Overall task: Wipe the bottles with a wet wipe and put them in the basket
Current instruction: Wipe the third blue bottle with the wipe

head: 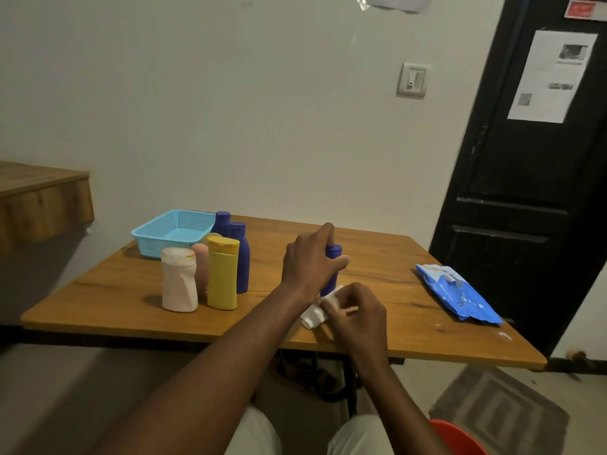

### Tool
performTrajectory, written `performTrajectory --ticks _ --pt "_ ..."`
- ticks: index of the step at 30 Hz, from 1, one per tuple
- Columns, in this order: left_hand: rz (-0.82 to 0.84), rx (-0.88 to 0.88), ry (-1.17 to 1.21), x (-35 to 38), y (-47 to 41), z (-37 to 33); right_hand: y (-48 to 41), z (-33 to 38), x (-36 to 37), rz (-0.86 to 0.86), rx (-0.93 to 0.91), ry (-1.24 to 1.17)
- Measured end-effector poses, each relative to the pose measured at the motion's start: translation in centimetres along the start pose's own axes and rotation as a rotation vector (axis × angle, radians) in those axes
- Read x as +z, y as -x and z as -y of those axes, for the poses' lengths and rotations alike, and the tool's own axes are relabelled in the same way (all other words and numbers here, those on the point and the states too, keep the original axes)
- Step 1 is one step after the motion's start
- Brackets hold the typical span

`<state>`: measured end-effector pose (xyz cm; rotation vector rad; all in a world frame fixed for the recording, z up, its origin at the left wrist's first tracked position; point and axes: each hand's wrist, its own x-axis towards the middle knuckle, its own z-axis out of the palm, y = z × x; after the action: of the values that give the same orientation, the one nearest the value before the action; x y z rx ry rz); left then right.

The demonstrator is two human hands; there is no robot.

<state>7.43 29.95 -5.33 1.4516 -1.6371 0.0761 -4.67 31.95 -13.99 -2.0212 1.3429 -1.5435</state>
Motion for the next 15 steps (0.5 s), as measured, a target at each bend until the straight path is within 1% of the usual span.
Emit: performTrajectory --ticks 2,4,7,11,15 --pt "-0.007 -0.006 0.004 -0.1 0.1 -0.1 1.0 -0.5 0.2 0.099 0.061 0.057" --pt "0.004 -0.010 0.014 0.0 0.1 -0.2 0.8 -0.6 0.4 0.119 0.062 0.096" --pt "0.006 -0.015 0.005 0.0 0.1 0.0 0.1 -0.4 0.6 0.081 0.030 0.059" --pt "0.001 0.001 -0.006 0.1 -0.1 -0.1 0.0 -0.4 0.6 0.034 -0.075 -0.006" --pt "0.000 0.007 0.001 0.5 -0.1 0.1 -0.3 -0.3 0.7 0.002 -0.129 -0.030"
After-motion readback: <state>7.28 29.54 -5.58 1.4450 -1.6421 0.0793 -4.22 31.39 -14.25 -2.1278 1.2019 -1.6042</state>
